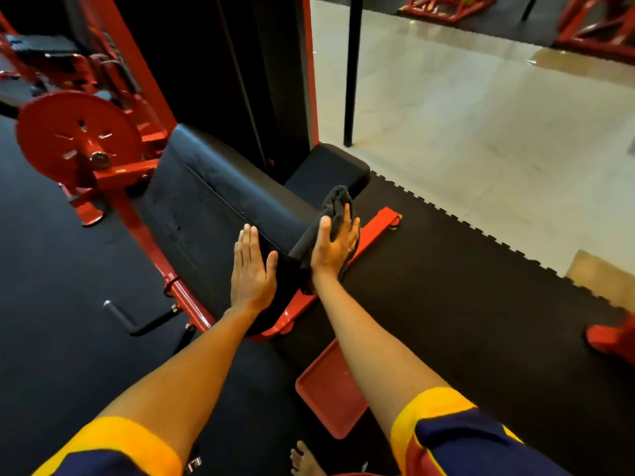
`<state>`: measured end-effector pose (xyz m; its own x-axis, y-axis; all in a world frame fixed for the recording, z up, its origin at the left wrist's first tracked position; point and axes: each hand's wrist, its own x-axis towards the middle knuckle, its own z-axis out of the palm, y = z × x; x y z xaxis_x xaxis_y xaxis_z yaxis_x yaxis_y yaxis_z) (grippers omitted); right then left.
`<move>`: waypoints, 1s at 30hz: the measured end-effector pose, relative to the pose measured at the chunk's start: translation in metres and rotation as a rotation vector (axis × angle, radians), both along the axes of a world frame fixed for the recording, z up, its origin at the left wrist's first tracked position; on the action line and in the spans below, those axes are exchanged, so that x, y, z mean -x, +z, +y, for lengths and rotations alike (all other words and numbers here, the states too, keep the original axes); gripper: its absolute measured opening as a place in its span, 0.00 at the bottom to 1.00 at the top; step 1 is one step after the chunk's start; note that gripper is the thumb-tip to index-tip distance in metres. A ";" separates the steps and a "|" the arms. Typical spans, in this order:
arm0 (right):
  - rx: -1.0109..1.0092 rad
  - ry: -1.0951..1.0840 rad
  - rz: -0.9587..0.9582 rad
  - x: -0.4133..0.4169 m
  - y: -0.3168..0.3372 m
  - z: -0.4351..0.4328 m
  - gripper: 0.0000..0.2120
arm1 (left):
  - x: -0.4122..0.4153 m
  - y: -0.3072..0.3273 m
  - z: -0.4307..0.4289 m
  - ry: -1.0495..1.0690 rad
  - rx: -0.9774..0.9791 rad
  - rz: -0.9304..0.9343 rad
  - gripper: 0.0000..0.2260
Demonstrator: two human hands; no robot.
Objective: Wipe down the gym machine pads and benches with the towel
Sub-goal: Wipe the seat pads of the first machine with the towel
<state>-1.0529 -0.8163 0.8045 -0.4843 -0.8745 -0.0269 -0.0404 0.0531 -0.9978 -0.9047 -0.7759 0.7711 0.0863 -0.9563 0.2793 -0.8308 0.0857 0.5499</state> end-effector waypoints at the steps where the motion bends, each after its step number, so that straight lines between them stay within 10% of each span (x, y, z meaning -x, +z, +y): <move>1: -0.036 -0.019 -0.106 0.006 -0.002 -0.011 0.40 | -0.004 -0.002 -0.002 -0.022 0.019 -0.026 0.34; 4: -0.113 -0.062 -0.288 0.012 -0.002 -0.019 0.36 | -0.007 -0.006 -0.004 -0.044 0.057 -0.019 0.33; 15: 0.060 -0.064 0.030 -0.022 -0.004 0.016 0.41 | -0.009 -0.015 -0.007 -0.061 0.102 0.035 0.31; 20: -0.009 -0.126 -0.263 -0.015 0.002 0.001 0.37 | -0.009 -0.015 -0.010 -0.078 0.126 0.029 0.32; 30: 0.065 -0.110 0.095 -0.037 -0.006 0.036 0.32 | -0.080 -0.025 -0.030 -0.454 0.197 -0.201 0.31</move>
<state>-1.0164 -0.7799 0.7984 -0.5751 -0.8143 0.0785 -0.1324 -0.0021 -0.9912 -0.8251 -0.8056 0.7459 -0.3980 -0.8126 0.4257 -0.7732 0.5469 0.3211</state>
